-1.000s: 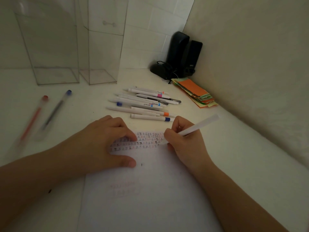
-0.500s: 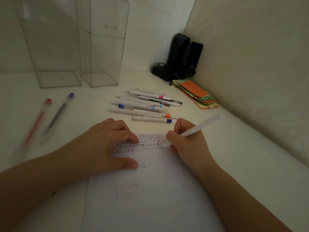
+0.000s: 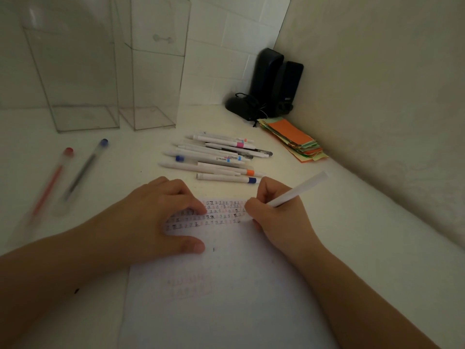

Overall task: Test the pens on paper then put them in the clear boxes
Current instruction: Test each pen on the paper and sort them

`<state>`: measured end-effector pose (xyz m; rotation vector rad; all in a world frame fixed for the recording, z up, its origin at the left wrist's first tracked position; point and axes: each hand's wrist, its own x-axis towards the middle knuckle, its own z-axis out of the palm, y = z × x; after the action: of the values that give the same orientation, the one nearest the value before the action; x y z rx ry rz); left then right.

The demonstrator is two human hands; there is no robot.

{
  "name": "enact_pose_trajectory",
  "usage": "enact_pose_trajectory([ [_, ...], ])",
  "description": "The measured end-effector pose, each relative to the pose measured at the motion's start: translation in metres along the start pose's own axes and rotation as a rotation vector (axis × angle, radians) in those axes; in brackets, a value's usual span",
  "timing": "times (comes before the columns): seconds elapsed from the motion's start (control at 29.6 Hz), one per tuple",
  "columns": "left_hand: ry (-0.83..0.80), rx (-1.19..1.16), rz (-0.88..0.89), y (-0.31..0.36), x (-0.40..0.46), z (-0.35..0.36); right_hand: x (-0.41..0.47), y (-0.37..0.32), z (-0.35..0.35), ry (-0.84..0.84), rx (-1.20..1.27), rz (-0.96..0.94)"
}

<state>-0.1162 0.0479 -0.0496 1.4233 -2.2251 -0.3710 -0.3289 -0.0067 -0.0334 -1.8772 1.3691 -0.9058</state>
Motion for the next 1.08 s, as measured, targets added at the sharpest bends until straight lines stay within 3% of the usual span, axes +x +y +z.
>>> enact_pose_trajectory([
  [0.14,-0.013,0.003,0.001,-0.001,-0.001,0.001,0.0,0.0,-0.001,0.009,0.017,-0.02],
  [0.24,0.007,0.018,0.019,-0.002,-0.001,0.001,-0.001,-0.002,-0.008,0.055,0.247,0.032],
  [0.34,0.034,0.047,0.042,-0.003,-0.002,0.002,-0.006,-0.009,-0.015,0.052,0.443,-0.066],
  [0.44,0.117,0.073,0.101,0.002,-0.003,-0.001,-0.01,-0.011,-0.01,0.01,0.327,-0.205],
  [0.54,0.178,0.025,0.209,0.016,-0.004,-0.005,-0.012,-0.008,0.0,-0.095,0.092,-0.222],
  [0.71,0.083,-0.167,0.343,0.033,-0.005,0.0,-0.018,-0.01,0.011,-0.202,-0.173,-0.293],
  [0.85,0.063,-0.289,0.362,0.032,-0.003,0.001,-0.019,-0.011,0.011,-0.209,-0.178,-0.322],
  [0.98,0.011,-0.262,0.387,0.037,-0.004,0.0,-0.021,-0.012,0.016,-0.335,-0.051,-0.311],
  [1.08,0.019,-0.234,0.384,0.037,-0.003,-0.002,-0.02,-0.014,0.016,-0.292,-0.054,-0.367],
])
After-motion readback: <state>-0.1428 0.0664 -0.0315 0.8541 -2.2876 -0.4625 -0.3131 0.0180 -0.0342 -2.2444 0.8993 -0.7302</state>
